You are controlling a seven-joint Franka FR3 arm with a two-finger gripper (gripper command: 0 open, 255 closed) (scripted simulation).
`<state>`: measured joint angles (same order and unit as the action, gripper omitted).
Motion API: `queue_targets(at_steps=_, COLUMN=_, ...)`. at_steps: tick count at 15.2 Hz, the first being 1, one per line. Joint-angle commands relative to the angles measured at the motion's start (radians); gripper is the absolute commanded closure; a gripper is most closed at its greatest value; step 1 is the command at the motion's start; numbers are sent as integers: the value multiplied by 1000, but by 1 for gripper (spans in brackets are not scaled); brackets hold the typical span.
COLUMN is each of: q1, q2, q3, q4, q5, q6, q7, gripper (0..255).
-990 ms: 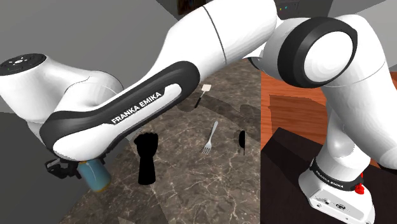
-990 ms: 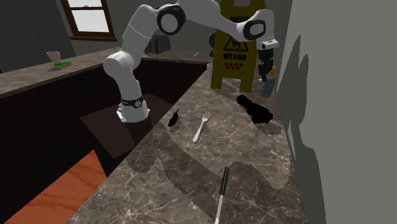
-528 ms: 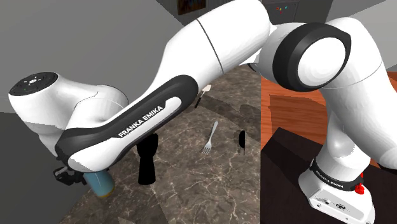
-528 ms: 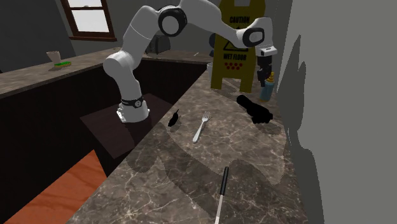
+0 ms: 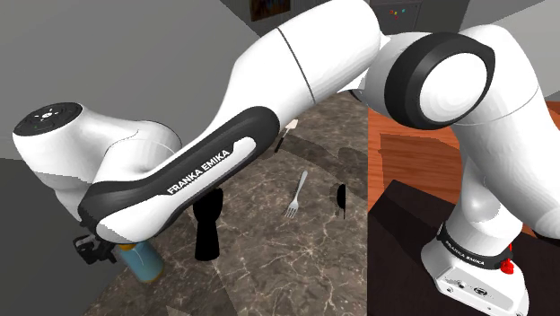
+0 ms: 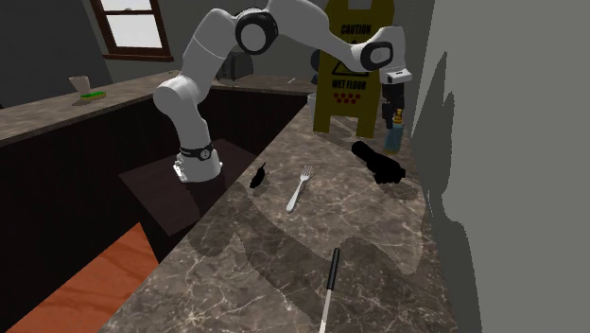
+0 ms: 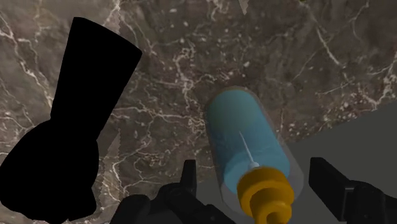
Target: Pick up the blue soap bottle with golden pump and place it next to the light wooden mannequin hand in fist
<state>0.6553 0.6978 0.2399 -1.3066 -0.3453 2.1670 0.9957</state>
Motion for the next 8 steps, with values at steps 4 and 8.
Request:
queue_targets(at_steps=4, q1=0, q2=0, q3=0, q4=0, q5=0, q6=0, q7=0, gripper=0)
queue_targets(at_steps=8, q1=-1, q2=-74, q3=14, q4=1, q5=18, q6=-75, q7=-9, gripper=0)
